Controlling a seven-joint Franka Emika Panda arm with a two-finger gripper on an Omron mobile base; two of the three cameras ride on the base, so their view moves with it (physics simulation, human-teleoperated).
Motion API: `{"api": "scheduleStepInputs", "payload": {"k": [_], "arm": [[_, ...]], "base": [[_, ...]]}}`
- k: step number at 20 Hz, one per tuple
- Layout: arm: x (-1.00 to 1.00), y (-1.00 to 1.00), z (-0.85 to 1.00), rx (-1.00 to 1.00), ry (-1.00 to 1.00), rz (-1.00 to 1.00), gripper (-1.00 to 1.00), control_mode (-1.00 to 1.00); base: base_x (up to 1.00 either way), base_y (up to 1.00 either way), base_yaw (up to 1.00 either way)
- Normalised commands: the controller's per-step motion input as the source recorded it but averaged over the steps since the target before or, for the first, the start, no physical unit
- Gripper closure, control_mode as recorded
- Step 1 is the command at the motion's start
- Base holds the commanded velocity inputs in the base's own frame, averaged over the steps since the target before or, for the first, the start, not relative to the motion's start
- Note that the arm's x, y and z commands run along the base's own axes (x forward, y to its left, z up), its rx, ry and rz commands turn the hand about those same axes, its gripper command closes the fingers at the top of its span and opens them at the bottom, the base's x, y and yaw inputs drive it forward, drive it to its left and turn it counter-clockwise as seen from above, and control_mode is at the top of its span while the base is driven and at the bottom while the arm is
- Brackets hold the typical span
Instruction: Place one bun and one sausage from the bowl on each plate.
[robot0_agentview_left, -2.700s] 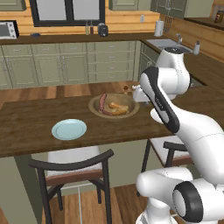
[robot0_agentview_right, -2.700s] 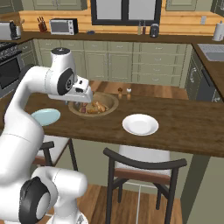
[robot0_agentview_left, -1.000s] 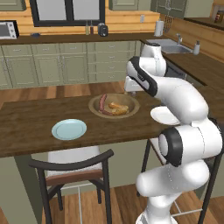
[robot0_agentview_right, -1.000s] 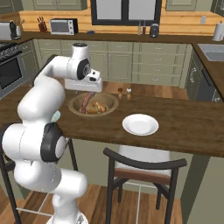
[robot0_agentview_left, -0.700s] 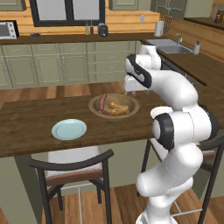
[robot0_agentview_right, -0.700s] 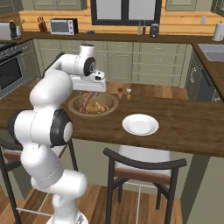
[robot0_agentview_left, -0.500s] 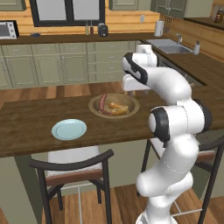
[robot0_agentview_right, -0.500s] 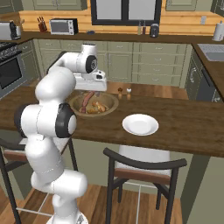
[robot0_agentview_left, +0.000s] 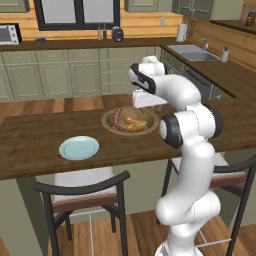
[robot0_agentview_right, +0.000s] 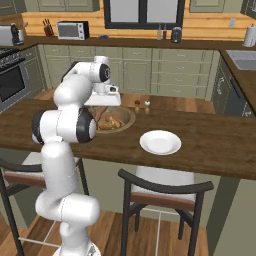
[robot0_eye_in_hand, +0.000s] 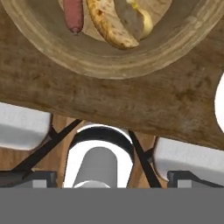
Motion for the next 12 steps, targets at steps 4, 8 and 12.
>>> {"api": "scheduleStepInputs", "payload": {"k": [4,8,12], "arm": [[0.39,0.12,-0.54,-0.06,0.21,0.13,-1.00,-1.00],[0.11,0.00,-0.27,-0.16,0.19,0.36,-1.00,-1.00],[0.16,0.06,-0.53,-0.17,0.14,0.37,-1.00,-1.00]], "base": [[0.00,0.00,0.00],[0.00,0.00,0.00],[0.00,0.00,0.00]]}}
